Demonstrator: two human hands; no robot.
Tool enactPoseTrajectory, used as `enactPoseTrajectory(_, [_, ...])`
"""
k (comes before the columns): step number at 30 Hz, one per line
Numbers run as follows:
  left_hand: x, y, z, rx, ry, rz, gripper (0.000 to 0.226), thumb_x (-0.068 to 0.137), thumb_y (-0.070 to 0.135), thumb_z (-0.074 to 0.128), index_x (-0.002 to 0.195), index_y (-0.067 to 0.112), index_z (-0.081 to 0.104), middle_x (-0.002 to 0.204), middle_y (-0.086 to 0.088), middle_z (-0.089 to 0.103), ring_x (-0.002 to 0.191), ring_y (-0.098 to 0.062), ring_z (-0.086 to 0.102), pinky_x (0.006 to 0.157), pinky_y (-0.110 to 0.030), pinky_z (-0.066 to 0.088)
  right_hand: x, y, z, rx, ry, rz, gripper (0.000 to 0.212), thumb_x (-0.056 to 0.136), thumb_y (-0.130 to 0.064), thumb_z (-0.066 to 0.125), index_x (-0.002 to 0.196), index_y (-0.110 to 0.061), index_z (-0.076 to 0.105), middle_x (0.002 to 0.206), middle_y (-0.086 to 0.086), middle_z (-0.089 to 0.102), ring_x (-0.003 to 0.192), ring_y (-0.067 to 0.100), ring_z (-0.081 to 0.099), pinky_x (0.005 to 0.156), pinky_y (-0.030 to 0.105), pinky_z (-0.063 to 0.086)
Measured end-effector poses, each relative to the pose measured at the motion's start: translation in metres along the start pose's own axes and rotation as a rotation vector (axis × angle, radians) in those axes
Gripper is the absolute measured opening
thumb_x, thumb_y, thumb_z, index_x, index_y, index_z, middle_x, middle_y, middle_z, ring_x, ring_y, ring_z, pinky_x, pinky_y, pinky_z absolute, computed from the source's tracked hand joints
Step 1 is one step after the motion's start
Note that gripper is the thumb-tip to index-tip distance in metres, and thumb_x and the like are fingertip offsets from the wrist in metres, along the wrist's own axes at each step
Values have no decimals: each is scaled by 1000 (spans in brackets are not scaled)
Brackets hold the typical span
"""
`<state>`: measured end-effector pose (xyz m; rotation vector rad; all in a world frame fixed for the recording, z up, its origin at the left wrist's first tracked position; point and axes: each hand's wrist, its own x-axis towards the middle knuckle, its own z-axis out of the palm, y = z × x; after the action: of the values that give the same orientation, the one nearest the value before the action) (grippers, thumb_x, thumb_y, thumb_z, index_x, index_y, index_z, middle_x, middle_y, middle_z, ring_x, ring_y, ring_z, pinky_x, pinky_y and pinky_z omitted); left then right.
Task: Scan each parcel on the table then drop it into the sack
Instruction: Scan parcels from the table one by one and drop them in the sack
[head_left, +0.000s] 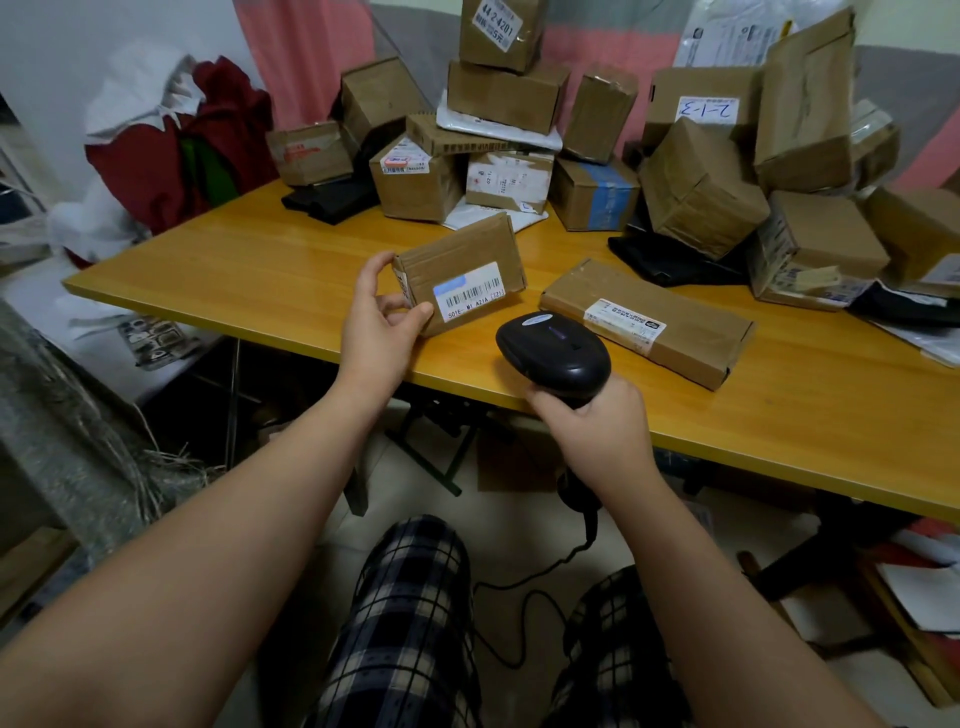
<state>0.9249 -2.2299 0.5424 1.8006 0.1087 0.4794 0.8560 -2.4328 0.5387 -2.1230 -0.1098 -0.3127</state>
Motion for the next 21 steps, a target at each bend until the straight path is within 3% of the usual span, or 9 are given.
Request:
enactPoseTrajectory(7, [2, 6, -5, 60, -20, 40, 63, 89, 8, 64, 140, 30, 34, 107, -4, 62, 80, 0, 63, 65, -7, 48, 0, -1, -1, 31, 15, 16, 10, 81, -28, 71, 83, -19, 67, 70, -2, 64, 70, 10, 60, 59, 28, 45])
enactPoseTrajectory(13, [-23, 12, -22, 21, -24, 111, 62, 88, 10, 67, 137, 31, 35, 101, -3, 63, 77, -1, 65, 68, -11, 50, 0, -11, 9, -45, -18, -15, 26, 78, -40, 69, 88, -16, 70, 77, -2, 68, 77, 13, 62, 71, 37, 53])
enactPoseTrajectory(17, [-56, 11, -70, -53, 97, 144, 61, 87, 6, 67, 130, 32, 33, 96, -3, 63, 80, -9, 66, 74, -17, 52, -3, -42, 36, 39, -115, -115, 22, 77, -33, 73, 92, -17, 68, 85, -2, 69, 84, 12, 63, 73, 37, 54])
enactPoseTrajectory(21, [-98, -7, -147, 46, 285, 163, 61, 86, -3, 64, 128, 27, 32, 96, 1, 58, 77, -10, 62, 70, -18, 53, -11, -80, 86, 157, -348, -269, 27, 76, -25, 78, 94, -33, 59, 98, -3, 68, 94, 10, 62, 77, 28, 52])
